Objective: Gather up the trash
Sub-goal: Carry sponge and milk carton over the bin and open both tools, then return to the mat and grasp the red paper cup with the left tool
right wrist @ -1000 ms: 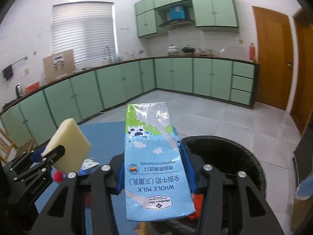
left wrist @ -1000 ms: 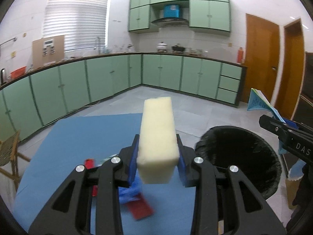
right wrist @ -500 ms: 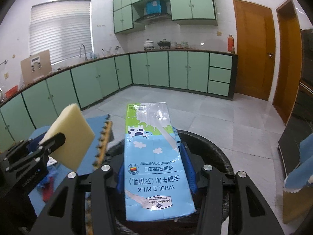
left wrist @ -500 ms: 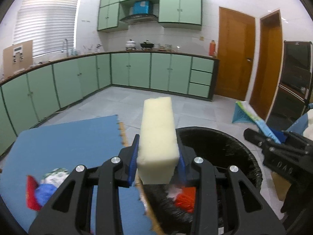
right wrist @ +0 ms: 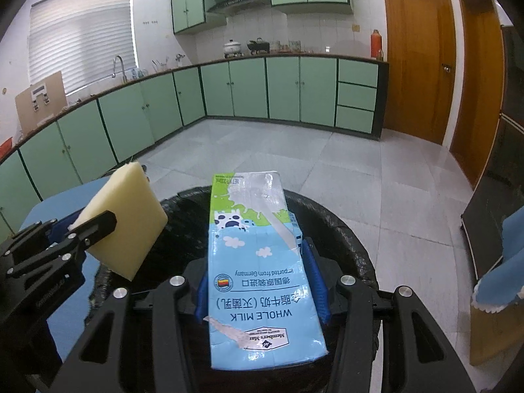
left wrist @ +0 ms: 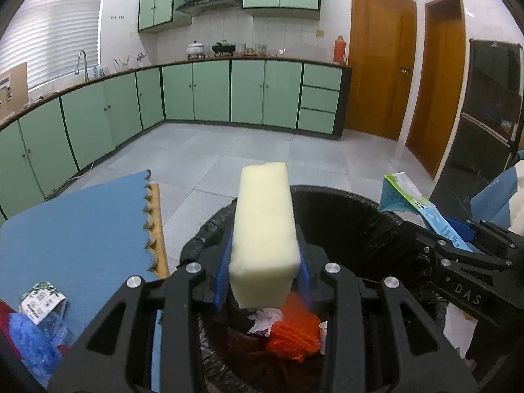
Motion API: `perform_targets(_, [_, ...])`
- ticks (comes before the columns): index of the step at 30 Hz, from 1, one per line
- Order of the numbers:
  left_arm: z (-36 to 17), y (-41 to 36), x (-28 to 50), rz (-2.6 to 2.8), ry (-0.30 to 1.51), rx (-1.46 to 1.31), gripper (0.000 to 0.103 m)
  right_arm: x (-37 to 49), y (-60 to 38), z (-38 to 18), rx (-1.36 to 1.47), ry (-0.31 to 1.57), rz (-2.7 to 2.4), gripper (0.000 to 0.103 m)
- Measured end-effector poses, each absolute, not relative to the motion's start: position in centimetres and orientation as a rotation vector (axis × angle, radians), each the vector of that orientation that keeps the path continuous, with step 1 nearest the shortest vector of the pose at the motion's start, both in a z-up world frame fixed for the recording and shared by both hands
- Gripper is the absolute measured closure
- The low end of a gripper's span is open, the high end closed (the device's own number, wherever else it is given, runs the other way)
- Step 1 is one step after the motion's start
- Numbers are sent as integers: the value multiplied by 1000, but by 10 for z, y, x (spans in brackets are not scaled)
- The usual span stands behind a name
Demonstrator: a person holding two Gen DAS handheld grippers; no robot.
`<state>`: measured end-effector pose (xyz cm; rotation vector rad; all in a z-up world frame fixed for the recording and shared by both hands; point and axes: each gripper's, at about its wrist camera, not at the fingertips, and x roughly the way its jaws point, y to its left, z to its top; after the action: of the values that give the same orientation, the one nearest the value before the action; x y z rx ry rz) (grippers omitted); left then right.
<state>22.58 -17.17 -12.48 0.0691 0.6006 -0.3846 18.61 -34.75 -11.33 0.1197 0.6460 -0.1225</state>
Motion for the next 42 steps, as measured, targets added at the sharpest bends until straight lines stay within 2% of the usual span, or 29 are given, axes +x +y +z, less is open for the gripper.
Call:
perform_targets(2, [-129, -174, 233, -390, 628, 70, 68, 187, -350, -119, 123, 663, -128, 54])
perform_targets(3, [-131, -171, 235, -393, 640, 64, 58, 188, -353, -122, 126, 673, -129, 48])
perform_targets(4, [-131, -170, 236, -397, 644, 57, 53, 188, -357, -124, 125, 676, -141, 35])
perform_targets(5, [-131, -169, 237, -403, 647, 46, 48, 186, -359, -125, 126, 670, -148, 32])
perform_targets(9, [-123, -163, 239, -413, 633, 35, 43, 178, -366, -125, 128, 657, -184, 16])
perform_targets(13, [-114, -155, 235, -397, 618, 17, 39, 164, -373, -117, 176, 631, -219, 8])
perform_targets(24, [-74, -64, 186, -285, 527, 0, 27, 130, -323, -66, 195, 512, -191, 6])
perform_targets(42, [-80, 126, 112, 70, 528, 12, 27, 129, -141, -80, 89, 532, 79, 6])
